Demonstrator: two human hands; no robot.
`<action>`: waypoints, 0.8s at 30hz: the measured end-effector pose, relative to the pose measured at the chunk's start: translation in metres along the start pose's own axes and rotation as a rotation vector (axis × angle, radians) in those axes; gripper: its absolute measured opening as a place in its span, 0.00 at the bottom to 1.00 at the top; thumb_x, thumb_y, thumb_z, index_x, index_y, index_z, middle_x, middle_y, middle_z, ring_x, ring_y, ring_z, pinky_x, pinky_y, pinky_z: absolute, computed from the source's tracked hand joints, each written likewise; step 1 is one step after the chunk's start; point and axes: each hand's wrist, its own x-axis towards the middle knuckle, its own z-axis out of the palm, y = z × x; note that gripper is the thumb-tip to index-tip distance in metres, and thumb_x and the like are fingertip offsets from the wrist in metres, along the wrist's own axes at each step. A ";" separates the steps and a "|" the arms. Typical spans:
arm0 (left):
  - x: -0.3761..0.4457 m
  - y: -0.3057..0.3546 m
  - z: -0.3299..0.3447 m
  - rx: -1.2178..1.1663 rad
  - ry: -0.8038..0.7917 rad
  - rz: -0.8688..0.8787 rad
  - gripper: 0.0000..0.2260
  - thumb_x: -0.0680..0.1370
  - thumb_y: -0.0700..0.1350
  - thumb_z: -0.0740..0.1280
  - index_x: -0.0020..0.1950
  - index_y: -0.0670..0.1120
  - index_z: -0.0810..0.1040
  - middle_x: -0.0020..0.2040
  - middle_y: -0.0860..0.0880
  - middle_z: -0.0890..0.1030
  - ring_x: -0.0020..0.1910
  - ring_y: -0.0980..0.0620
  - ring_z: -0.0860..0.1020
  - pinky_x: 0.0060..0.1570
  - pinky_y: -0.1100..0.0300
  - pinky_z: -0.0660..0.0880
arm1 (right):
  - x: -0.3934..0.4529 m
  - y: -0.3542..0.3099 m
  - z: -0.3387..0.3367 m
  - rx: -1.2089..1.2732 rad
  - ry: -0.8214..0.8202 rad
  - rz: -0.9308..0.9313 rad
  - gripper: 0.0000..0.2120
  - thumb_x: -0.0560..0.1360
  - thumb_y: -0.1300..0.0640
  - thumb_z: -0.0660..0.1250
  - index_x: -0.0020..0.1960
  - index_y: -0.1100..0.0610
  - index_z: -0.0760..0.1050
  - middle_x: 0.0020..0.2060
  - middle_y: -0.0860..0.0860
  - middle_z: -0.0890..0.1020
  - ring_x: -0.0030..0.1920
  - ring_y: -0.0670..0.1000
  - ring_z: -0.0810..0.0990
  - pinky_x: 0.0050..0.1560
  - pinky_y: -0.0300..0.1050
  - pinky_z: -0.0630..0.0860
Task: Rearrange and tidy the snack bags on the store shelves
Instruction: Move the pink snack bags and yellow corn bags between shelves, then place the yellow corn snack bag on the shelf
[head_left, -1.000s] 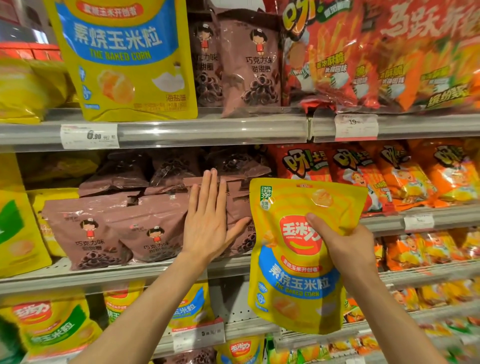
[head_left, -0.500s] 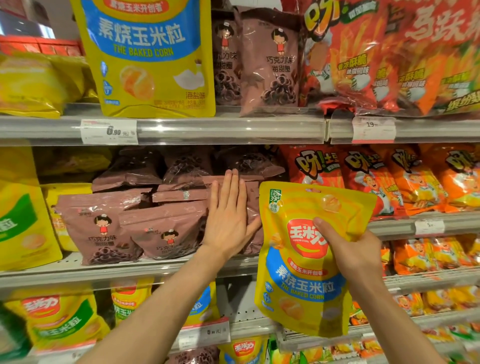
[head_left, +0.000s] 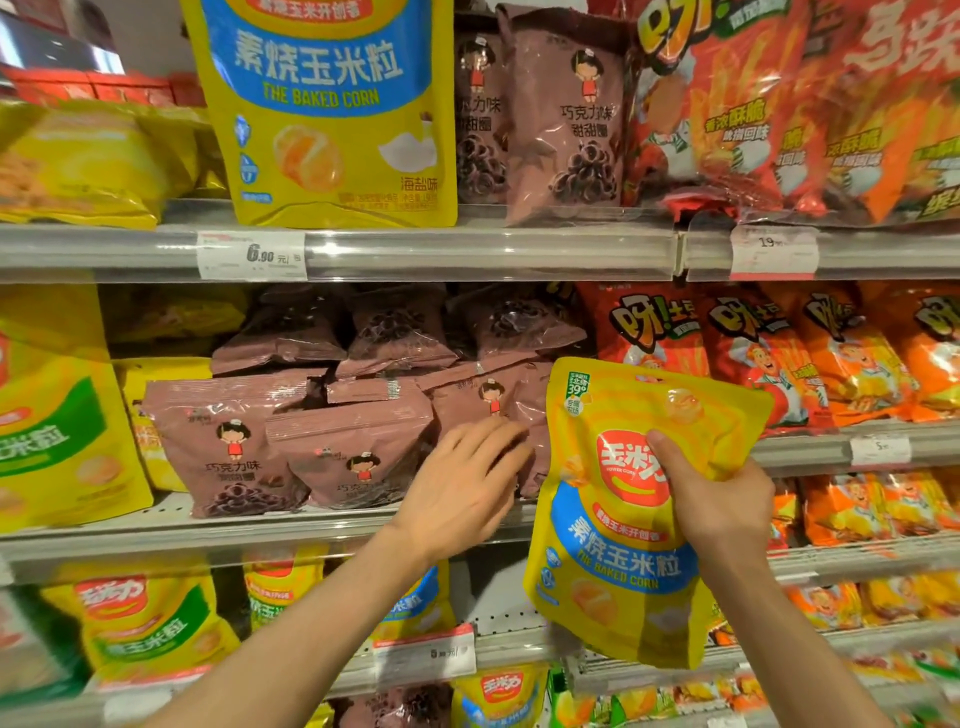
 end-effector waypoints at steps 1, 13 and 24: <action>0.000 0.001 0.004 0.009 -0.034 0.007 0.20 0.78 0.48 0.67 0.69 0.44 0.78 0.71 0.42 0.77 0.69 0.40 0.74 0.65 0.47 0.71 | 0.001 0.001 -0.001 -0.002 -0.001 0.001 0.11 0.70 0.45 0.80 0.44 0.46 0.79 0.42 0.43 0.83 0.51 0.56 0.83 0.59 0.59 0.80; 0.001 0.014 0.012 0.034 -0.168 0.041 0.28 0.72 0.52 0.70 0.71 0.45 0.77 0.74 0.43 0.74 0.70 0.41 0.72 0.69 0.47 0.62 | -0.008 0.006 -0.029 0.050 -0.021 -0.040 0.12 0.72 0.51 0.79 0.52 0.48 0.79 0.42 0.41 0.82 0.43 0.42 0.80 0.45 0.44 0.76; -0.019 0.048 -0.009 -0.939 -0.269 -0.651 0.27 0.74 0.66 0.66 0.68 0.52 0.76 0.56 0.55 0.82 0.55 0.54 0.81 0.58 0.50 0.78 | -0.018 0.020 -0.044 0.008 -0.125 -0.010 0.10 0.70 0.50 0.80 0.49 0.48 0.84 0.45 0.46 0.88 0.47 0.50 0.87 0.48 0.51 0.83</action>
